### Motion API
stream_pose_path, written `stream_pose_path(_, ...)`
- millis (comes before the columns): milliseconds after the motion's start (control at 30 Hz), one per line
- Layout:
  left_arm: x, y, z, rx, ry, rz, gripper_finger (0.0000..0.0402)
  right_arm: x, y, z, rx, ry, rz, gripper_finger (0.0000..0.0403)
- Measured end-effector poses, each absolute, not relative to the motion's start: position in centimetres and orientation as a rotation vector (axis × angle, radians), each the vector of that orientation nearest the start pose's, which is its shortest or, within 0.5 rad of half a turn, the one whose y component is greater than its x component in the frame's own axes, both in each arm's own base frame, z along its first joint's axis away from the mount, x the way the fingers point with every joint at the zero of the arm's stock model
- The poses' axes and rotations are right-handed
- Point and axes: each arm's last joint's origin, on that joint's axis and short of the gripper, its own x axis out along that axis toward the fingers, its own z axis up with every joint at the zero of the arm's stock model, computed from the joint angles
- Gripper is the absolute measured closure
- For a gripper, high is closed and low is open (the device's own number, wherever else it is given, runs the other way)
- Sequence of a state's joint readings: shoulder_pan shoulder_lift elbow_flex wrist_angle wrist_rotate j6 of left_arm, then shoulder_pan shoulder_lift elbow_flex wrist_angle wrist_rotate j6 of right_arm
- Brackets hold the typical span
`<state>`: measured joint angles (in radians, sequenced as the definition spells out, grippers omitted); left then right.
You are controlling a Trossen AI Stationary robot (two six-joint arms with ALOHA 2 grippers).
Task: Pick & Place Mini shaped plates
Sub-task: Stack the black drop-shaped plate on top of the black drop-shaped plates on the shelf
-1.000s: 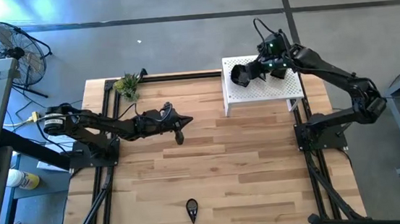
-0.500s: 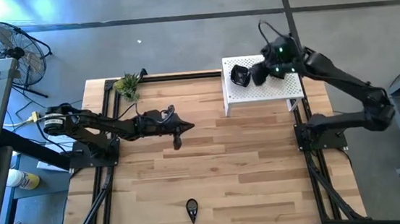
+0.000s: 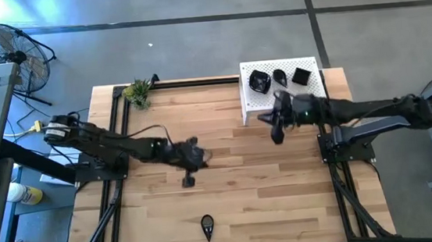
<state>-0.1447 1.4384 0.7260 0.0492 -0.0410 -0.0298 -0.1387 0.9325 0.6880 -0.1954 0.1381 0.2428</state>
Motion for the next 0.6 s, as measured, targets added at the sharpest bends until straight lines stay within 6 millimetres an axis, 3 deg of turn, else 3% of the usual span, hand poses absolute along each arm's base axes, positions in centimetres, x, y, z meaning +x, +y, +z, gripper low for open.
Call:
stream_pose_path(267,27.6,-9.4,21.0,-0.205,0.847,-0.156,0.0385,20.2,0.9,26.6,0.179,0.393,-0.250,0.0397)
stream_pose_path(367,27.1,-11.5,20.7,-0.264,0.913,-0.152,0.0357,20.1,2.1,26.6,0.156,0.387,-0.229,0.0401)
stream_pose_path(600,28.1,-15.2,19.3,-0.520,1.040,-0.107,0.0274,19.8,4.1,26.7,0.120,0.373,-0.195,0.0401)
